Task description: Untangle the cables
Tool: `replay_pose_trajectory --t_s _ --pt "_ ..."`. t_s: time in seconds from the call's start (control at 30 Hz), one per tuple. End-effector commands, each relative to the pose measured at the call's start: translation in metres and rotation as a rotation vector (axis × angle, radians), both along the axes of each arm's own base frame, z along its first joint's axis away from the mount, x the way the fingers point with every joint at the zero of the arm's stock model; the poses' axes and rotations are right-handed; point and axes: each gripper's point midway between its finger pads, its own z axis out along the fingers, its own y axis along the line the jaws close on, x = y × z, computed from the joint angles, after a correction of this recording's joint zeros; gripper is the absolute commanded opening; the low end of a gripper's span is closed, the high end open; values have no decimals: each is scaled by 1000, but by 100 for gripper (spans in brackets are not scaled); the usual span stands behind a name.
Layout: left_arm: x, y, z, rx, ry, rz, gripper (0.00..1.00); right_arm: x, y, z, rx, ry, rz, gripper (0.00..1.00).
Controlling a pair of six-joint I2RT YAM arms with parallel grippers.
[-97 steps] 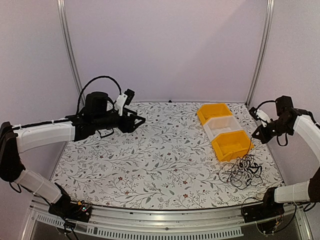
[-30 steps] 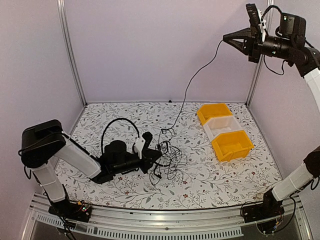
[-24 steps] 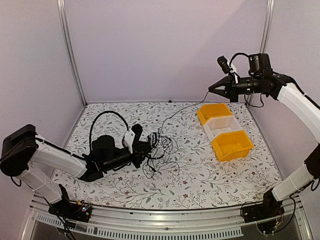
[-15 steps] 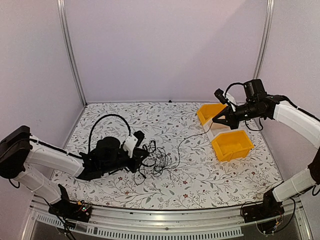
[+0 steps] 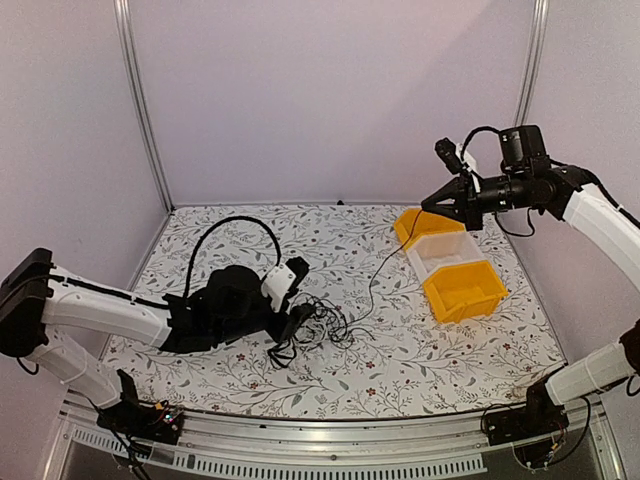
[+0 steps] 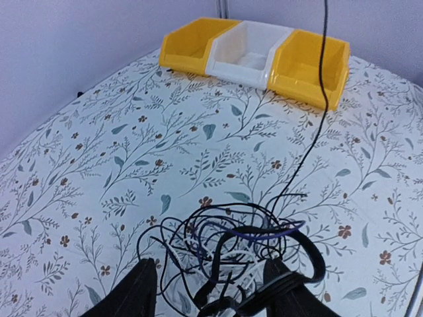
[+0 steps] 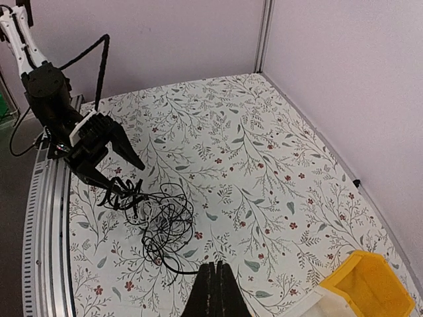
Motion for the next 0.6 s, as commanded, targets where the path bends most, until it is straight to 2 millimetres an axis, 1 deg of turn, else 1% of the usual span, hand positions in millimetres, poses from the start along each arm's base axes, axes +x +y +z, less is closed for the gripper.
replay_pose_trajectory --t_s 0.0,0.07,0.13,0.17,0.2,0.23,0.3,0.37,0.4,0.43,0.47,0.5,0.53,0.57 --pt "-13 -33 74 -220 -113 -123 59 -12 24 44 59 -62 114 0" --pt "-11 -41 88 -264 -131 -128 60 -10 32 55 69 -76 138 0" --pt "-1 -46 88 -254 -115 -89 64 -12 39 68 86 -91 163 0" --pt "8 -46 84 -220 -97 -44 65 -13 41 75 94 -100 173 0" --pt "14 -45 69 -146 -61 -7 65 -15 44 83 105 -107 188 0" --pt "19 -44 59 -97 -40 15 64 -17 46 92 117 -115 201 0" --pt "17 -45 38 -24 0 3 62 -24 48 114 150 -149 229 0" --pt "7 -42 30 -29 31 -32 62 -28 48 134 178 -176 239 0" --pt "-1 -45 40 -77 22 -75 63 -29 48 141 188 -185 239 0" --pt "-12 -45 42 -112 22 -139 65 -29 49 148 198 -188 239 0" --pt "-20 -47 51 -146 9 -190 69 -28 50 153 205 -199 238 0" --pt "-20 -47 51 -138 12 -194 73 -27 51 160 213 -214 232 0" --pt "-14 -45 44 -103 37 -171 73 -26 51 167 223 -224 220 0" --pt "-8 -42 30 -43 91 -144 73 -25 51 175 232 -237 213 0"
